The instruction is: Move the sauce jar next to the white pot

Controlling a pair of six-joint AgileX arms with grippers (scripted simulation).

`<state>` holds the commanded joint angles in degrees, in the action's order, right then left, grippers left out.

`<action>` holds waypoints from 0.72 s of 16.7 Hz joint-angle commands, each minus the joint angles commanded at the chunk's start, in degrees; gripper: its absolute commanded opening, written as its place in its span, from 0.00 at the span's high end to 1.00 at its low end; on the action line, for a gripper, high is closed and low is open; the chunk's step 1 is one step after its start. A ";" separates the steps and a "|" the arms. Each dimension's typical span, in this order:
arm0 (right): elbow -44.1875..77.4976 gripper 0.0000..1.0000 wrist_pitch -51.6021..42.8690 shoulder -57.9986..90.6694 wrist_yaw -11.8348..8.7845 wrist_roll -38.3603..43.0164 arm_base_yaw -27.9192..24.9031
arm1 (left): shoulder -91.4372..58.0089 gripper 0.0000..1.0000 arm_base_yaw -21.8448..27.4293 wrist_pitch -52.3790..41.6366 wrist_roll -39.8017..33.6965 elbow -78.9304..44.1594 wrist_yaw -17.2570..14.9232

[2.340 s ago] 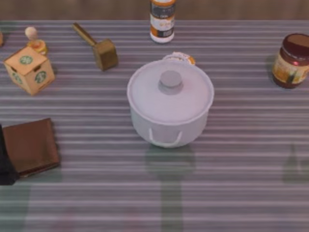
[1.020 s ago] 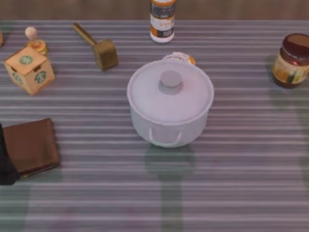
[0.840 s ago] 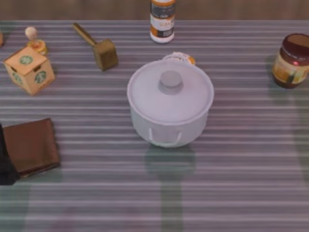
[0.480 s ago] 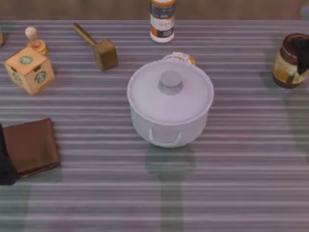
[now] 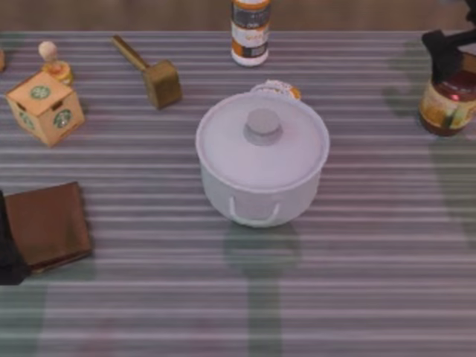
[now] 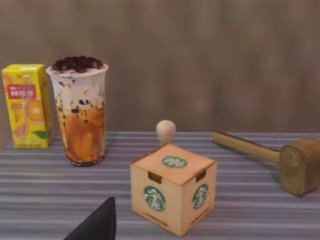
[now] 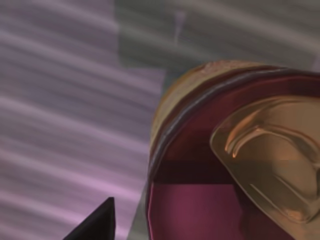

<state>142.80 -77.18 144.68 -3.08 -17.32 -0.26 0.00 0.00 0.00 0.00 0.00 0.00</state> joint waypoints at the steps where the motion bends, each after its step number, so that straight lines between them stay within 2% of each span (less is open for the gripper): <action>1: 0.00 0.00 0.00 0.00 0.00 0.00 0.00 | 0.00 0.00 0.00 0.00 0.00 0.00 0.00; 6: -0.98 0.00 0.94 -0.04 0.02 -0.02 0.14 | 0.00 0.00 0.00 0.00 0.00 0.00 0.00; 12: -7.75 0.00 9.33 1.51 0.09 0.36 -0.36 | 0.00 0.00 0.00 0.00 0.00 0.00 0.00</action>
<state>135.05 -67.85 146.19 -3.00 -16.96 -0.62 0.00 0.00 0.00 0.00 0.00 0.00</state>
